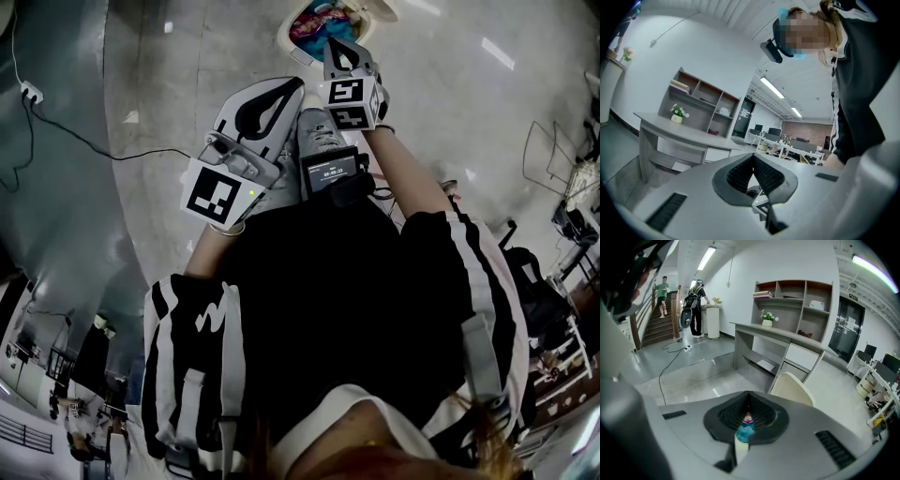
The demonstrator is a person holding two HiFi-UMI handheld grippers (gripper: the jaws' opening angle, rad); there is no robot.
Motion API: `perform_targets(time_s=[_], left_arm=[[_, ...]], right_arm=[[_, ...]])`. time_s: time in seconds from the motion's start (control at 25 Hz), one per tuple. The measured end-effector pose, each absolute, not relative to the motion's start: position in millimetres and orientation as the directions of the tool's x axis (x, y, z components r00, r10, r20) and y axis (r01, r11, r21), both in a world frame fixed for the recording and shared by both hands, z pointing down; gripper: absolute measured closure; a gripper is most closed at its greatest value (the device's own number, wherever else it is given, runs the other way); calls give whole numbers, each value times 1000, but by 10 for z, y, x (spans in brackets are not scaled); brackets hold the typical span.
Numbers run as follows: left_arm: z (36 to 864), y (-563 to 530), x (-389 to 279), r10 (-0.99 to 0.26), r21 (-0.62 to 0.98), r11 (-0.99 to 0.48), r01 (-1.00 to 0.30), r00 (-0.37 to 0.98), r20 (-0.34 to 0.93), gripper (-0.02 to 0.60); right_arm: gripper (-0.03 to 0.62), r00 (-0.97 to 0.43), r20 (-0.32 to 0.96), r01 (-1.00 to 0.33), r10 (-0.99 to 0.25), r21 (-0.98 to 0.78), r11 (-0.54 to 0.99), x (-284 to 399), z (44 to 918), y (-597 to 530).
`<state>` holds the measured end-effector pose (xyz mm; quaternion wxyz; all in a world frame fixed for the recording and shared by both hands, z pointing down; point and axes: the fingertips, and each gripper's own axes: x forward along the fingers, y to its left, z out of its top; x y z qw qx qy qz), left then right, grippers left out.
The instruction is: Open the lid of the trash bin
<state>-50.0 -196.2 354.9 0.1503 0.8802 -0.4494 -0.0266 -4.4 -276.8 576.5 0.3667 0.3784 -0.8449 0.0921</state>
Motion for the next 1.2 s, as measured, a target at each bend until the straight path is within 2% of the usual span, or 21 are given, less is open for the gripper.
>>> perform_targets(time_s=[1.2], left_arm=[[2851, -1886, -330, -775, 165, -616, -770, 630, 45, 577]], right_arm=[[589, -543, 470, -765, -696, 66, 641, 221, 3961, -2670]])
